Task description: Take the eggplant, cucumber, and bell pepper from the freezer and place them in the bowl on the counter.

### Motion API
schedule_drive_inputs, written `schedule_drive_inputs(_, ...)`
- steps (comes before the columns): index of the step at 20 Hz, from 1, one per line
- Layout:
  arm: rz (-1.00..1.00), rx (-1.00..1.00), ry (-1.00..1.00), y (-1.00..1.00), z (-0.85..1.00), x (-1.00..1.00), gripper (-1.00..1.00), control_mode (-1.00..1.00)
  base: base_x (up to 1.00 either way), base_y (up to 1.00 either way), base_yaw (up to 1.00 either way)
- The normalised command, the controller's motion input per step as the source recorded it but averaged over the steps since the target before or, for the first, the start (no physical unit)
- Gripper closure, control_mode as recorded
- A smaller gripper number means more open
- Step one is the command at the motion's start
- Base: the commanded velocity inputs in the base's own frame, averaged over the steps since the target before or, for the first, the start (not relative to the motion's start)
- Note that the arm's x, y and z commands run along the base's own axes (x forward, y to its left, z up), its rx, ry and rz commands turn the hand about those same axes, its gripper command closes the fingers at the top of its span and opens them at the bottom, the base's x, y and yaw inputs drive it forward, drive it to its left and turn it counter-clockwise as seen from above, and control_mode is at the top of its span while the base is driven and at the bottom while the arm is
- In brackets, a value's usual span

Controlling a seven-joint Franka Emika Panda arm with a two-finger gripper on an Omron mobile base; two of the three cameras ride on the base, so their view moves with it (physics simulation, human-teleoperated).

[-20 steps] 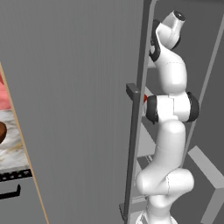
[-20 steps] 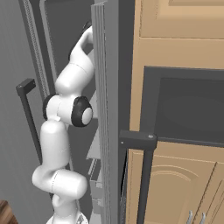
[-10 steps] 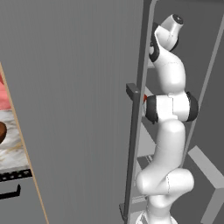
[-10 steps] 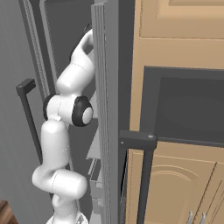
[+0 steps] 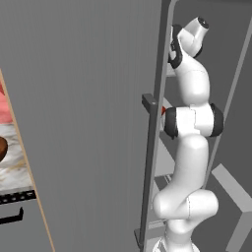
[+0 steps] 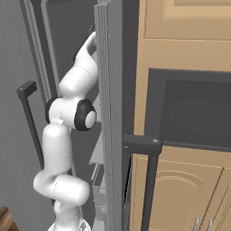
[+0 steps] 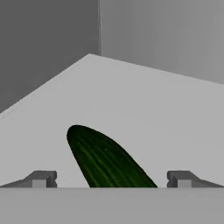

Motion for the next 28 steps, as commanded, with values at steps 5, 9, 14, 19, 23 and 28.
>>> schedule_drive_inputs(5, 0.13, -0.01, 0.0, -0.13, -0.27, 0.0, -1.0, -1.0, 0.0, 0.0, 0.0)
schedule_drive_inputs(9, 0.06, -0.04, 0.0, -0.1, -0.35, 0.0, -1.0, -1.0, 0.0, 0.0, 0.0)
schedule_drive_inputs(14, 0.05, -0.03, 0.0, -0.09, -0.39, 0.0, -1.0, -1.0, 0.0, 0.0, 0.0)
schedule_drive_inputs(19, 0.0, -0.04, 0.01, 0.01, -0.23, 0.0, 1.0, -1.0, 0.0, 0.0, 0.0)
schedule_drive_inputs(23, 0.0, -0.01, 0.01, 0.0, -0.02, 0.0, 1.0, -1.0, 0.0, 0.0, 0.0)
schedule_drive_inputs(28, -0.03, 0.0, 0.0, 0.0, 0.0, -0.04, 1.0, -1.0, 0.0, 0.0, 0.0)
